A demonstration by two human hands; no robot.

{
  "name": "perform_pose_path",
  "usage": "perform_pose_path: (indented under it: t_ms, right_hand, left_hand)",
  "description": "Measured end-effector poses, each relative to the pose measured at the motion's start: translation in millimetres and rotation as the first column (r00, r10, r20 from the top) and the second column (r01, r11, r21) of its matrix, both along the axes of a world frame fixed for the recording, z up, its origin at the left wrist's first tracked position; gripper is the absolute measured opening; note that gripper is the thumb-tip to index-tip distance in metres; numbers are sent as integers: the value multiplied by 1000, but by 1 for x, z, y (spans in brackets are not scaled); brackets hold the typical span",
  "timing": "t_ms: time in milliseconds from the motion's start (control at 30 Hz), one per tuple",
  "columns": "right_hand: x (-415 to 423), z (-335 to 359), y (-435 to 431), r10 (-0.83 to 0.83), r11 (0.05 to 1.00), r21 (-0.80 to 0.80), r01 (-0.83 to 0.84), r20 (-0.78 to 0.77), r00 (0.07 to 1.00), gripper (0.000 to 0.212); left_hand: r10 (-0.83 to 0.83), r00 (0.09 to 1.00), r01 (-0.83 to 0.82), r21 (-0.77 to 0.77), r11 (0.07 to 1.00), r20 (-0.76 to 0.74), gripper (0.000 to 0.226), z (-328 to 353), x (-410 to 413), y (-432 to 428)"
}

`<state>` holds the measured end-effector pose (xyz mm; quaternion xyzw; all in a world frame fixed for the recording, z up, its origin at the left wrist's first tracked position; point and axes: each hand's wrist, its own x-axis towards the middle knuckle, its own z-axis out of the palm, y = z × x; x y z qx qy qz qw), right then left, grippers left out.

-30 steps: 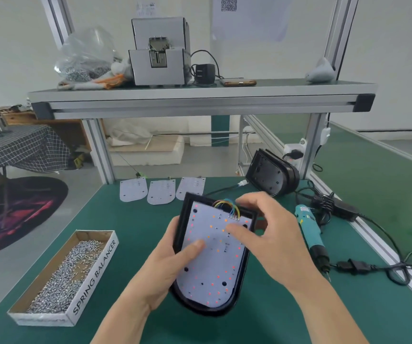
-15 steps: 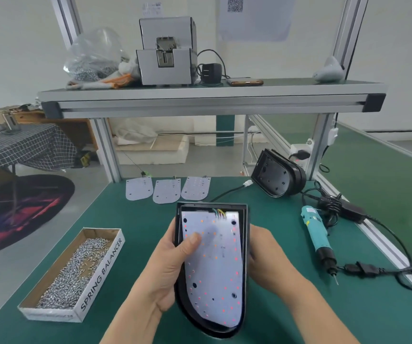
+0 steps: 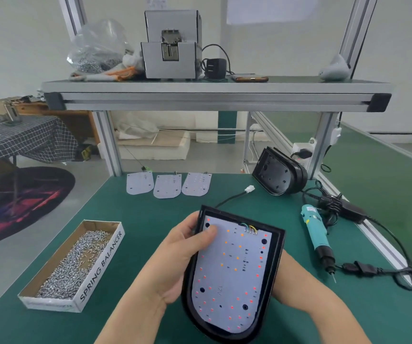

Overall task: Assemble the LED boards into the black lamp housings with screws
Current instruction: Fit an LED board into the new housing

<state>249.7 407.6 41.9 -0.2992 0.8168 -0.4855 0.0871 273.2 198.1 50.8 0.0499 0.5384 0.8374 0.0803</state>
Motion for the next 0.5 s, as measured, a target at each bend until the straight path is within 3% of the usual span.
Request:
perform_pose_path:
  t_ms: [67, 167, 300, 367, 433, 500]
  right_hand:
    - [-2, -11, -1, -23, 1000, -18, 23, 11, 1000, 59]
    - [0, -23, -6, -4, 974, -222, 38, 151, 988, 40]
    - [-2, -33, -10, 24, 793, -573, 206, 367, 930, 41]
    - [-1, -31, -12, 63, 765, -609, 212, 398, 915, 55]
    - [-2, -29, -16, 29, 806, -556, 204, 382, 924, 67]
    - [-2, -25, -23, -63, 834, -493, 249, 362, 930, 56]
  left_hand:
    - [44, 999, -44, -25, 999, 4, 28, 1, -1, 2]
    - [128, 992, -127, -56, 990, 21, 31, 2, -6, 4]
    - [213, 977, -211, -98, 972, 8, 25, 1, -10, -1]
    - [240, 971, -241, -114, 964, -20, 18, 0, -12, -2]
    - [248, 967, -254, -125, 959, -60, 10, -1, -12, -3]
    - [243, 964, -256, -127, 958, -108, 13, -1, -13, -2]
